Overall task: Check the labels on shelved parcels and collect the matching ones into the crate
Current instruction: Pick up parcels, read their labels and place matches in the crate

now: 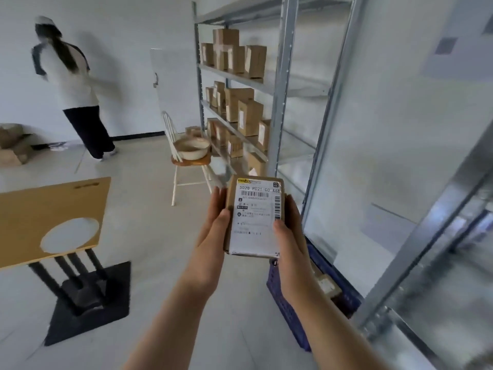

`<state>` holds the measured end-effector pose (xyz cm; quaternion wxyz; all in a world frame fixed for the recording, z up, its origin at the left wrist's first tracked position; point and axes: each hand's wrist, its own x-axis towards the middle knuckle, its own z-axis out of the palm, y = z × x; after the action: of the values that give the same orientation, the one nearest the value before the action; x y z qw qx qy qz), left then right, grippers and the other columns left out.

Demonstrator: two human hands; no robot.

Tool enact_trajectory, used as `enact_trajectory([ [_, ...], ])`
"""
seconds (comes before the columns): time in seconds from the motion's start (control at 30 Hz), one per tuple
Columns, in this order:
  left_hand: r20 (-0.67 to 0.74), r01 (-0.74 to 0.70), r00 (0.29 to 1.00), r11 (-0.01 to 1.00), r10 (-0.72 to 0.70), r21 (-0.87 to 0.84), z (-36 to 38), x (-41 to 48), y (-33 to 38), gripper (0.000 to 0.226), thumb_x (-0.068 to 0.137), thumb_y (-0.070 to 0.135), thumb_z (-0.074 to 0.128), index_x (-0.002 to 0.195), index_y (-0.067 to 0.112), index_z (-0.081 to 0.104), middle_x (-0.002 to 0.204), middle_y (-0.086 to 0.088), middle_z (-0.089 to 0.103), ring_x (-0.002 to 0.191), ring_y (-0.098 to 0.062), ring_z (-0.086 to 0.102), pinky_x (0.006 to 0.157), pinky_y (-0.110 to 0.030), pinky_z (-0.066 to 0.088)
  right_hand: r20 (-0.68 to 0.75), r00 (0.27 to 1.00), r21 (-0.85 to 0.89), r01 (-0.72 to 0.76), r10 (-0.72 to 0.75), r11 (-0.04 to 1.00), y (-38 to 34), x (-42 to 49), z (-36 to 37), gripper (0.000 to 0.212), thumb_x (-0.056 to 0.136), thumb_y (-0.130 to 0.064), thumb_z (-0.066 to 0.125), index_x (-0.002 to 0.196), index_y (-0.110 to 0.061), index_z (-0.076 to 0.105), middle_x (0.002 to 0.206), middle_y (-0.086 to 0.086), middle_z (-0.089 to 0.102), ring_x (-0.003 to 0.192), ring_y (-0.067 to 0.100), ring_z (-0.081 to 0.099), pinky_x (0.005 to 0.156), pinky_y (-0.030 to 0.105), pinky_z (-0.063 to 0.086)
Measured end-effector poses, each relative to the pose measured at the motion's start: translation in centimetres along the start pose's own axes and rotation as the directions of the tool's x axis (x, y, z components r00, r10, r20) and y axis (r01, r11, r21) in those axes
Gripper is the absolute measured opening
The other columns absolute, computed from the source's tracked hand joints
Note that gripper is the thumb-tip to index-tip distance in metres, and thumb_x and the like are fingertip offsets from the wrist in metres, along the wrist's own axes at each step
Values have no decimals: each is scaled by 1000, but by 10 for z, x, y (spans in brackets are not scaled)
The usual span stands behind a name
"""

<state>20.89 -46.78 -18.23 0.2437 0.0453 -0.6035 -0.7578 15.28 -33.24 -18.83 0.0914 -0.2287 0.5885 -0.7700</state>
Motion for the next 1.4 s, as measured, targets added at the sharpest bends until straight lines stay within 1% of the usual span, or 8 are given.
enact_trajectory([
  [0.2,231,121,966,993,-119,4,-8,123,-50,59,103,38,42,160,28,34,156,-2,51,146,-24,46,122,-56,33,-226,974,-47,-27,16,998,33,85,-3,44,103,-32,49,137,-58,42,136,-30,64,131,0,59,106,29,55],
  [0.27,306,155,940,988,-153,16,1,153,-70,58,104,39,42,161,27,33,158,-4,50,148,-26,44,122,-58,32,-313,950,-79,-34,7,996,43,106,-16,45,95,-44,52,134,-63,41,146,-19,55,134,4,56,109,33,53],
  [0.47,443,244,860,967,-252,76,51,243,-140,58,102,44,42,159,35,33,150,5,58,139,-17,54,114,-48,46,-533,846,-127,-45,-30,991,93,177,-84,42,91,-41,53,123,-69,56,124,-1,45,118,5,60,97,29,58],
  [0.77,600,353,693,914,-400,201,155,359,-252,44,113,19,30,153,33,40,138,2,66,124,-14,65,89,-33,61,-736,669,-40,-191,101,981,159,263,-207,57,92,-37,55,147,-29,46,134,5,61,111,7,68,85,27,61],
  [1.0,608,464,517,794,-602,392,219,391,-384,41,110,17,43,149,29,47,125,2,73,113,-16,72,90,-41,63,-889,405,45,-389,215,920,229,274,-295,43,91,-31,58,134,-33,57,118,1,74,110,21,72,88,43,65],
  [1.17,578,492,365,679,-730,545,240,384,-509,35,107,25,52,140,36,55,125,3,73,111,-16,72,89,-39,63,-928,201,182,-490,313,853,321,258,-350,45,104,-5,50,137,-34,58,118,-1,76,109,18,72,87,38,64],
  [1.27,579,435,317,658,-751,615,240,373,-567,25,105,22,54,126,28,66,123,-6,72,109,-20,73,86,-42,64,-925,62,280,-552,374,785,378,243,-373,48,98,-18,53,144,-35,54,126,-2,73,119,21,68,98,48,60],
  [1.4,530,424,250,584,-810,692,241,347,-659,17,105,18,56,111,25,70,111,-2,72,102,-22,74,82,-42,65,-923,-103,353,-613,371,707,460,218,-407,39,99,-25,51,135,-38,57,120,-4,71,108,19,70,89,47,64],
])
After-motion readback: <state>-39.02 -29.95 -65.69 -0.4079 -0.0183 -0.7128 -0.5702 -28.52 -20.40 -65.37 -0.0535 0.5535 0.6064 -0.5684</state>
